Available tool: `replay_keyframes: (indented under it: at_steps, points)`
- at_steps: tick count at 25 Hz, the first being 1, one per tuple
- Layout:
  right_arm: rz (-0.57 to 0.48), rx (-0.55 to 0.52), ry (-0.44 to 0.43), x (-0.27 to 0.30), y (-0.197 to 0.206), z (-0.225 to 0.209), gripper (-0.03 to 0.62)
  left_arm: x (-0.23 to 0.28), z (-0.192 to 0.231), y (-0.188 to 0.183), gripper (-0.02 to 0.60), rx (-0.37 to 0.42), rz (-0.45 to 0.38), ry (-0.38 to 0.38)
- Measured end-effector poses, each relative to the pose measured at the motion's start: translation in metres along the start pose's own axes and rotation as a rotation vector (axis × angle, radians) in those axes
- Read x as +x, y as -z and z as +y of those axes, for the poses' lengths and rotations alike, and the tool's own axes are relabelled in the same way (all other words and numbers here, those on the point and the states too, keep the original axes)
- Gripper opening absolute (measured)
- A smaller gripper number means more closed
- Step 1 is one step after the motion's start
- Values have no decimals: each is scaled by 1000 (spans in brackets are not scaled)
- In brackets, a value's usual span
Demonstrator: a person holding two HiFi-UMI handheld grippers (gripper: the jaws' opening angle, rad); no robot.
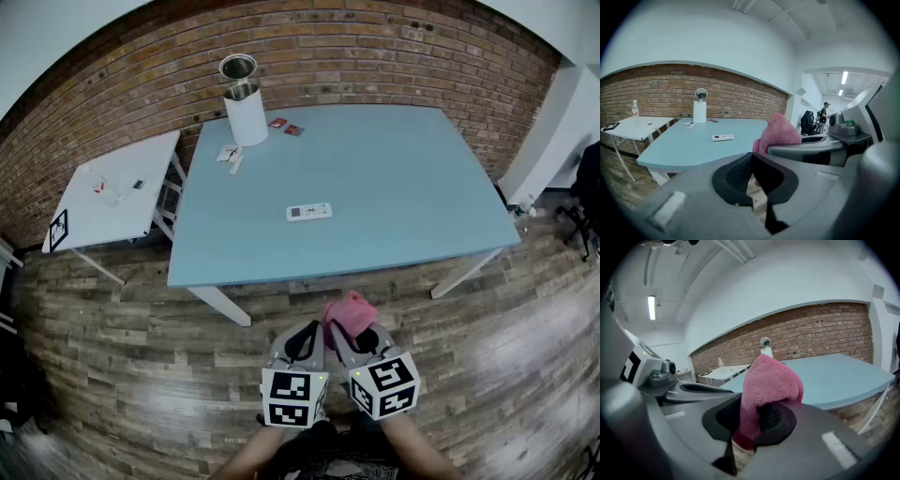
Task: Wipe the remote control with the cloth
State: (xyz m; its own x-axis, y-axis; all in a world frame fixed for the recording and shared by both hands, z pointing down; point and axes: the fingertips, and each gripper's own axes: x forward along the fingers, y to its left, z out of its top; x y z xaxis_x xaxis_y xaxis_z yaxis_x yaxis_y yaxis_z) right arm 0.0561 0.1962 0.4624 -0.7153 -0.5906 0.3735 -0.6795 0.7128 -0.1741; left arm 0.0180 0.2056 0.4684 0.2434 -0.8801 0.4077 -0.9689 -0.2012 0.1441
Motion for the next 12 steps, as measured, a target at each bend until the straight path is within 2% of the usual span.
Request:
replay_keyframes:
  at_steps: [12]
  points:
    - [3, -1, 7, 15, -6, 20, 64, -6, 21, -5, 2, -13, -15, 24]
